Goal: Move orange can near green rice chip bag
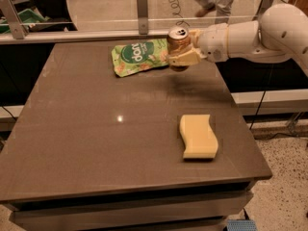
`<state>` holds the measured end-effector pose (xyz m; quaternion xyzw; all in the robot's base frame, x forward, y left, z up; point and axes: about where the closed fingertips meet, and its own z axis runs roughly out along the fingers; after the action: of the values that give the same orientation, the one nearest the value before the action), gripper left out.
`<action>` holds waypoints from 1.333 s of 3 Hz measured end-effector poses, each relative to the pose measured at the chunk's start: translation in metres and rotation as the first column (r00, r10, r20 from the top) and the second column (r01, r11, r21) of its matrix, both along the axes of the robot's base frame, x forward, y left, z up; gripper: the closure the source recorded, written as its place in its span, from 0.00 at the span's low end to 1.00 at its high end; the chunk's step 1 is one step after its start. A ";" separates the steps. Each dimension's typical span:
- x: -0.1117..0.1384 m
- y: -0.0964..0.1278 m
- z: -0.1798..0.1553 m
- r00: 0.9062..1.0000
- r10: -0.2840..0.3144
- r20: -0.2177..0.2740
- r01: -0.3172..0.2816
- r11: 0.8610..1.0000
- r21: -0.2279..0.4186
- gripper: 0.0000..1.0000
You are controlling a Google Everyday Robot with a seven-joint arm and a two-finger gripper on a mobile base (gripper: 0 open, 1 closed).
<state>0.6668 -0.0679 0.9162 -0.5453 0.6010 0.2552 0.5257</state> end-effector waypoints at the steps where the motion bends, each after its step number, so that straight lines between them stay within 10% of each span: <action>1: 0.028 -0.002 -0.018 0.999 -0.022 -0.023 0.023 1.000 0.007 1.00; 3: 0.047 -0.011 -0.051 0.995 -0.060 -0.074 0.061 0.998 0.017 1.00; 4: 0.048 -0.007 -0.058 0.993 -0.057 -0.103 0.060 0.998 0.034 0.83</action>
Offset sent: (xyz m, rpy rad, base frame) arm 0.0594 -0.0220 -0.0568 0.0069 0.0819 -0.0903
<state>0.7145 -0.0754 0.8579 -0.5039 0.6380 0.2782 0.5116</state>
